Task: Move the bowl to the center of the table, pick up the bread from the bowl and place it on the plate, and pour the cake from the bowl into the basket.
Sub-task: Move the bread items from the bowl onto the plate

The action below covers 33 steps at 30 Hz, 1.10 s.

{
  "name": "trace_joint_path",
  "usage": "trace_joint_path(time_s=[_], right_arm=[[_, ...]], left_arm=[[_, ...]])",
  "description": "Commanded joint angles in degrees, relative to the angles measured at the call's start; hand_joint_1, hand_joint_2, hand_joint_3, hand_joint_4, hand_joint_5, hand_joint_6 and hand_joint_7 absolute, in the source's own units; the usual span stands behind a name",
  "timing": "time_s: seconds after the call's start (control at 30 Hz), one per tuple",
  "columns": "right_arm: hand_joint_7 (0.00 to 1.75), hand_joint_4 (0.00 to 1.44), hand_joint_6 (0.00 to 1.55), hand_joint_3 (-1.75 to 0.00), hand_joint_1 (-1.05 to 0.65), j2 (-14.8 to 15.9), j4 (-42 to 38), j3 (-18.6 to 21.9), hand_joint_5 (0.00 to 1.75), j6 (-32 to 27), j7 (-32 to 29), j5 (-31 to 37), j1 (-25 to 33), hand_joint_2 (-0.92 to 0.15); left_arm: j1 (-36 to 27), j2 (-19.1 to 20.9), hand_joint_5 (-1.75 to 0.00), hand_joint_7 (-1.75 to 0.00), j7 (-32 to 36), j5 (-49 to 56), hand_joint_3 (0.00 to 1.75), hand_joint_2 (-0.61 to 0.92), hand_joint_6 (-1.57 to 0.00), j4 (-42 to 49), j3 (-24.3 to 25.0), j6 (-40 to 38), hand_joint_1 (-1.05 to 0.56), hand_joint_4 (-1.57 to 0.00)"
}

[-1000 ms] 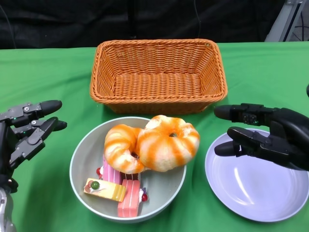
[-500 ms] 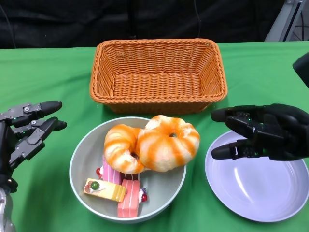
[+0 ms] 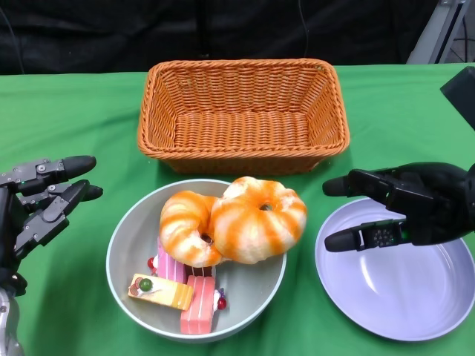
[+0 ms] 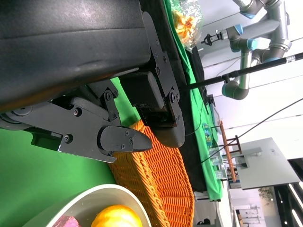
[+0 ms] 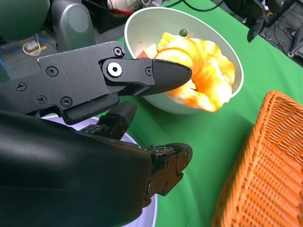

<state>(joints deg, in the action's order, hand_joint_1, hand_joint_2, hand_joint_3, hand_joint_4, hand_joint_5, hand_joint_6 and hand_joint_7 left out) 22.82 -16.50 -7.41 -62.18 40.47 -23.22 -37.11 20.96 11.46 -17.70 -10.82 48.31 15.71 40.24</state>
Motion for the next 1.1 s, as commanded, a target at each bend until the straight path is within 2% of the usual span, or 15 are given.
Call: trace_joint_path(time_s=[0.03, 0.17, 0.47, 0.9, 1.1], right_arm=[[0.02, 0.59, 0.23, -0.44, -0.81, 0.09, -2.25, -1.03, 0.39, 0.13, 2.13, 0.35, -2.40, -0.92], [0.00, 0.56, 0.17, -0.44, -0.83, -0.44, -5.55, -2.29, 0.36, 0.42, 3.74, 0.92, -3.99, -0.92], [0.01, 0.53, 0.18, -0.42, -0.83, -3.27, -12.53, -4.78, 0.30, 3.52, 4.98, 4.24, -6.75, -0.92], [0.03, 0.55, 0.23, -0.39, -0.83, -7.04, -19.50, -4.88, 0.26, 7.18, 5.61, 8.47, -8.59, -0.92], [0.01, 0.55, 0.20, -0.38, -0.81, -8.03, -21.12, -4.47, 0.24, 7.35, 5.79, 9.44, -9.20, -0.92]], left_arm=[[0.26, 1.20, -0.67, -0.08, -0.70, -0.28, 0.25, 0.92, -1.17, 0.70, 0.10, 0.70, -0.13, -0.95], [0.21, 1.29, -0.67, -0.07, -0.05, 0.35, 0.27, 0.92, -1.17, 0.85, -0.07, 1.15, -0.13, -0.96], [-0.02, 1.23, -0.67, -0.07, 0.14, 0.38, 0.25, 0.92, -1.19, 0.71, -0.34, 1.44, -0.14, -0.97], [-0.19, 1.36, -0.66, -0.06, 0.49, 1.05, 0.22, 0.92, -1.20, 1.16, -0.12, 2.11, -0.16, -0.98], [-0.20, 1.30, -0.66, -0.05, 0.08, 0.89, 0.23, 0.92, -1.20, 1.29, -0.04, 2.49, -0.15, -0.98]])
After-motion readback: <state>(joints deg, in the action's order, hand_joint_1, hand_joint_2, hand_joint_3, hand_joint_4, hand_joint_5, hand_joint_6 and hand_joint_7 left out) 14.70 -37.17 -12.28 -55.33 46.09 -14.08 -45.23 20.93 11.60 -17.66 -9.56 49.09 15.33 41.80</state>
